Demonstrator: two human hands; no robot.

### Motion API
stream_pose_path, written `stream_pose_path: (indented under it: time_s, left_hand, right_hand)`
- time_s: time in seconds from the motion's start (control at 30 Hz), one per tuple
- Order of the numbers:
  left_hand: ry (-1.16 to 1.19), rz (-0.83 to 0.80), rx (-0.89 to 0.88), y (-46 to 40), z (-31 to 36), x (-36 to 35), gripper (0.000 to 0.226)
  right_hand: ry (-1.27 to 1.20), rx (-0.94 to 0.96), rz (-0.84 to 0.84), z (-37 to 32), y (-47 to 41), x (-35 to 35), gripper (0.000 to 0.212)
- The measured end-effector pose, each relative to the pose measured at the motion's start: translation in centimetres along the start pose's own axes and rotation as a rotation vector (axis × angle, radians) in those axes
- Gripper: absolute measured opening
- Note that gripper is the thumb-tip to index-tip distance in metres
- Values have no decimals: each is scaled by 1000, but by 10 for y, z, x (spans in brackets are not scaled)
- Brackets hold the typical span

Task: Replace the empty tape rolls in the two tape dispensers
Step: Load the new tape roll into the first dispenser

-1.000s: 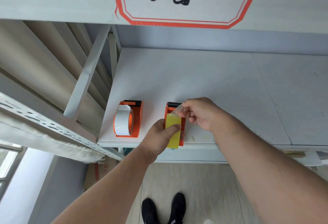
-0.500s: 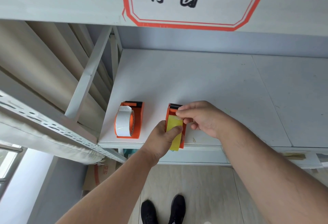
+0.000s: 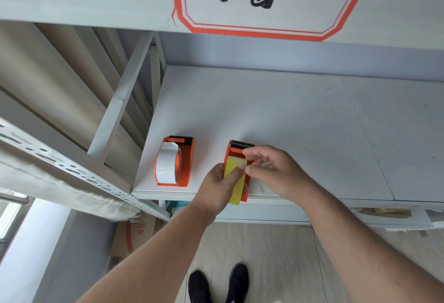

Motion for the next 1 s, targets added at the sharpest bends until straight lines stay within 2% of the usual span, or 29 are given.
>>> stream_pose_path:
  time_s: [0.1, 0.2, 0.27, 0.37, 0.43, 0.53, 0.63, 0.77, 0.93, 1.0]
  left_hand:
    - [-32, 4, -7, 0, 1, -1, 55]
    - [-72, 7, -11, 2, 4, -1, 61]
    - [-79, -3, 4, 1, 4, 0, 57]
    - [3, -21, 37, 4, 3, 1, 32]
    - [48, -53, 52, 7, 6, 0, 25]
    - [56, -70, 45, 9, 10, -2, 31]
    - [56, -67, 39, 10, 11, -3, 38]
    - [59, -80, 29, 10, 11, -4, 41]
    - [45, -82, 32, 10, 12, -4, 40]
    - [33, -80, 39, 10, 12, -4, 40]
  right_hand:
    - [147, 25, -45, 4, -1, -8, 32]
    - [253, 102, 73, 0, -7, -12, 12]
    - [249, 81, 135, -1, -11, -14, 15]
    - [109, -50, 211, 1, -20, -14, 15]
    - [-87, -192, 255, 4, -24, -12, 14]
    - [-404, -388, 238, 9, -26, -13, 14]
    - [-613, -435, 193, 11, -24, -14, 20]
    - [-693, -425, 112, 8, -20, -6, 19]
    - [-633, -392, 53, 1, -21, 1, 5]
    - [-565, -367, 78, -1, -24, 0, 13]
Point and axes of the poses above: each hand's wrist, its own y-axis away from the middle knuckle, its own x-axis out of the back of the hand, z = x × y, the point moved 3 cm from there along -y, towards the middle knuckle, and after that the axes turned 5 degrees about x, right-handed, at the moved point
